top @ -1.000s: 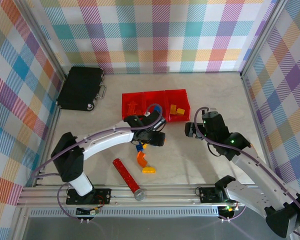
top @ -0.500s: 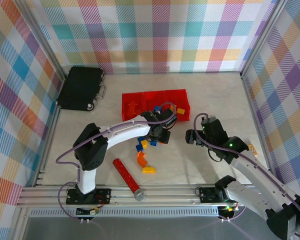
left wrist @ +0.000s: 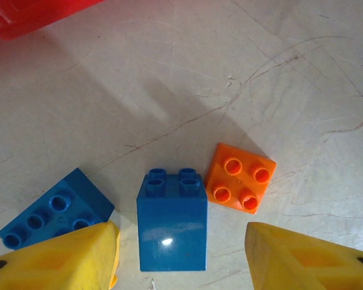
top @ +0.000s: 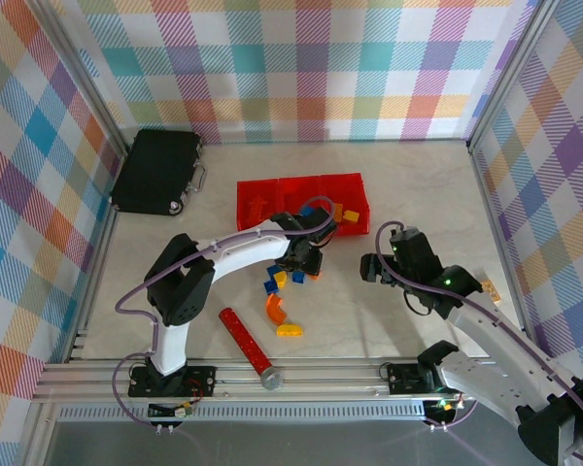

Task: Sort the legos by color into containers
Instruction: Pick up the lego from the center of the table.

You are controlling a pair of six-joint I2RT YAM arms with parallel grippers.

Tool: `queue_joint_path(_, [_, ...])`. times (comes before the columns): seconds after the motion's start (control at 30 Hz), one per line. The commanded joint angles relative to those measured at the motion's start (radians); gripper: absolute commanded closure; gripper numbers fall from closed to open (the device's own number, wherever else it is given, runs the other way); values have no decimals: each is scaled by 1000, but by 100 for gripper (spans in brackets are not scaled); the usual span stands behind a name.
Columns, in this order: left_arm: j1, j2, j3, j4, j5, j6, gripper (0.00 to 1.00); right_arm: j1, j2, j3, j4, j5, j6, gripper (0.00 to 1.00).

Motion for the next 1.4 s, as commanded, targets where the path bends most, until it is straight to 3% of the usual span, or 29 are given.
queue_joint_path(0.0, [11,15,-21,19,31,-4,42,-9,-1,-2,-8,-9,1,1])
queue_joint_path(0.4, [27,36,-40,36,25,-18,34,-10,-26,4,-42,5,-12,1])
queue_joint_path(0.9, [41,59,-48,59,47,-22,48,-11,-28,21,-51,3,-16,1])
queue_joint_path(1.37, [51,68,-53,73,49,-29,54,-13,-31,19,-51,8,-19,1])
